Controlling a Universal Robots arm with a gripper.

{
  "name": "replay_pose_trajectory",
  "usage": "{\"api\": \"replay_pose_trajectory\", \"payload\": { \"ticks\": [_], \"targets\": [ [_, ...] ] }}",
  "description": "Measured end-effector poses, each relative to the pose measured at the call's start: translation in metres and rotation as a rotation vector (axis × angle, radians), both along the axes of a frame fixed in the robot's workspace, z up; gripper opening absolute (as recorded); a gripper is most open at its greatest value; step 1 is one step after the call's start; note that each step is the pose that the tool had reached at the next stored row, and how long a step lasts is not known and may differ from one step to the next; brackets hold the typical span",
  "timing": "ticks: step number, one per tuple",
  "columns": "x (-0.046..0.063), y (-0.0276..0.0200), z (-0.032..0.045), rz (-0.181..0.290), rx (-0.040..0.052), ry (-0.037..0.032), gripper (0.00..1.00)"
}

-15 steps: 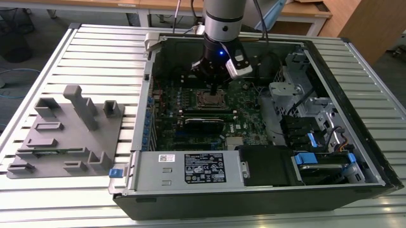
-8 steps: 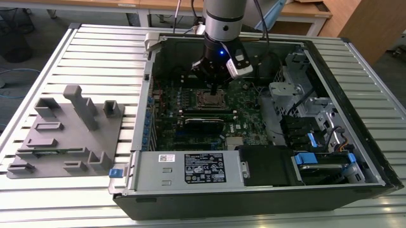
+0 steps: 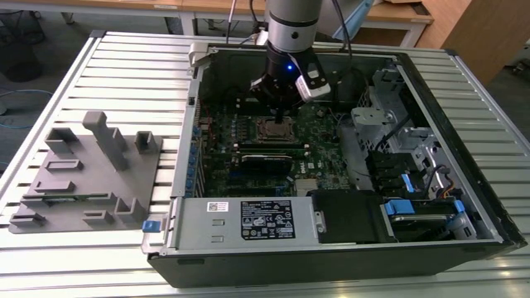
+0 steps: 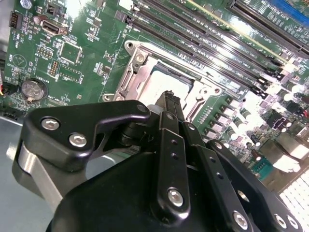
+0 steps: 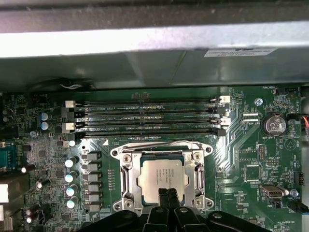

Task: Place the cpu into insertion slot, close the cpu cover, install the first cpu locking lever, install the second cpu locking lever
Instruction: 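Install the second cpu locking lever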

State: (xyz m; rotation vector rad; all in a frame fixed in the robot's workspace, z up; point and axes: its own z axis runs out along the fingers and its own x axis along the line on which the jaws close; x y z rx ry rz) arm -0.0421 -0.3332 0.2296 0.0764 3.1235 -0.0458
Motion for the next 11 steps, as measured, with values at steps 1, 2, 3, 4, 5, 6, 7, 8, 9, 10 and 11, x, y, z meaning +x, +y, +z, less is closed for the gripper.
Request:
{"api": "replay_pose_trajectory", "payload": {
  "ticks": [1, 2, 3, 4, 5, 6, 7, 8, 9, 10, 11],
  "targets": [
    [0.0000, 0.0000, 0.0013, 0.000, -0.0001, 0.0001, 0.11],
    [0.0000, 0.0000, 0.0020, 0.000, 0.0000, 0.0000, 0.11],
    [0.0000, 0.0000, 0.0022, 0.000, 0.0001, -0.0001, 0.11],
    [0.0000, 0.0000, 0.0022, 0.000, 0.0002, -0.0001, 0.11],
    [0.0000, 0.0000, 0.0022, 0.000, 0.0003, -0.0001, 0.11],
    [0.0000, 0.0000, 0.0023, 0.000, 0.0001, 0.0000, 0.11],
    [0.0000, 0.0000, 0.0023, 0.000, 0.0001, 0.0000, 0.11],
    [0.0000, 0.0000, 0.0023, 0.000, 0.0001, 0.0000, 0.11],
    [0.0005, 0.0000, 0.0023, 0.000, 0.0000, 0.0000, 0.11],
    [0.0010, 0.0000, 0.0024, 0.000, -0.0001, 0.0001, 0.11],
    [0.0015, 0.0000, 0.0024, 0.000, -0.0001, 0.0000, 0.11]
  ]
}}
